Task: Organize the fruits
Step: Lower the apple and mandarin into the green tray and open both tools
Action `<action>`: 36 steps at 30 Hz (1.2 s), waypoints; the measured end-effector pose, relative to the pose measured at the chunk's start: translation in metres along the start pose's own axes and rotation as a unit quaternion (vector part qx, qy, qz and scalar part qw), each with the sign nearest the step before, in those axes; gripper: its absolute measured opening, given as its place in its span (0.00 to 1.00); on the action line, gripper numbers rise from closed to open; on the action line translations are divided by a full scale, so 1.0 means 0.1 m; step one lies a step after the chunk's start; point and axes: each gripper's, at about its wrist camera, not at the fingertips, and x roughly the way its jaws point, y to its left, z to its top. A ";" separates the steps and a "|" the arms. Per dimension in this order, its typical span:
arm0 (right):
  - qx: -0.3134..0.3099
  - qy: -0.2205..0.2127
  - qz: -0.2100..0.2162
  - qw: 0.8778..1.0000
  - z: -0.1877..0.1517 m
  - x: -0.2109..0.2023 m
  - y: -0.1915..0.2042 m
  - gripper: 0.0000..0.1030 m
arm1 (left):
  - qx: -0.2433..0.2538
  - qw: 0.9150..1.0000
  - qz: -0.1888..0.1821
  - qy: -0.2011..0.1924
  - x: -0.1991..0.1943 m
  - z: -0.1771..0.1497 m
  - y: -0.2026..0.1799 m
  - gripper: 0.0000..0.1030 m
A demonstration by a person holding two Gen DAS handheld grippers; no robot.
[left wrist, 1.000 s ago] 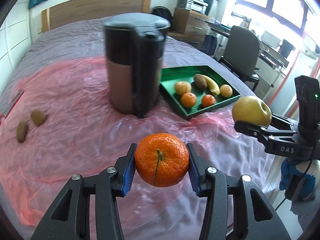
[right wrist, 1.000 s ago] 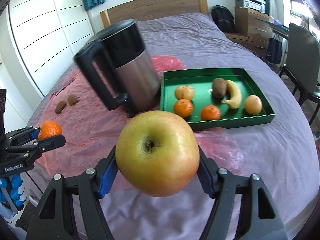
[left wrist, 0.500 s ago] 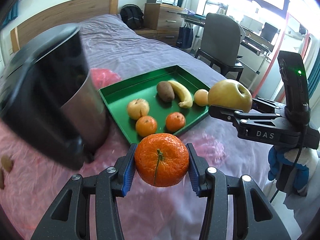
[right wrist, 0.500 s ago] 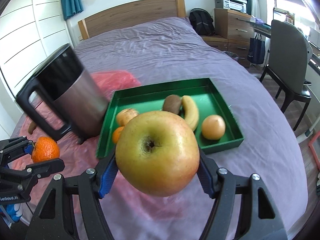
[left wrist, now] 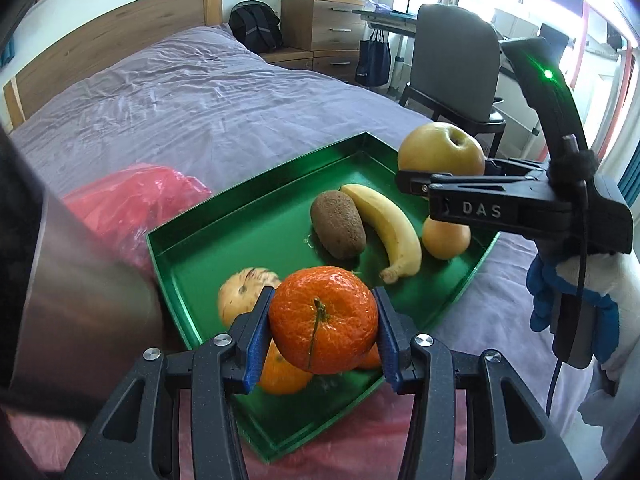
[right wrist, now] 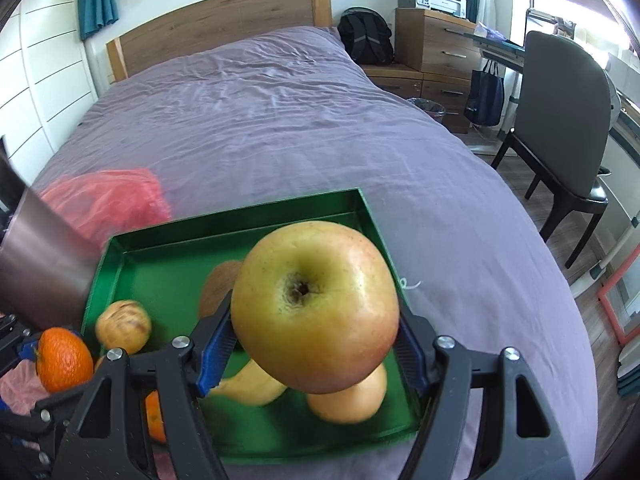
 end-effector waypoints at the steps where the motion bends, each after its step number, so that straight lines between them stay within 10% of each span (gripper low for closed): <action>1: 0.000 0.001 -0.003 1.000 0.01 0.06 -0.01 0.93 | 0.001 1.000 0.001 0.001 0.05 0.01 -0.01 0.40; 36: 0.063 0.021 0.032 0.997 -0.10 0.50 -0.26 0.94 | -0.017 0.999 -0.021 0.032 0.36 -0.10 0.01 0.45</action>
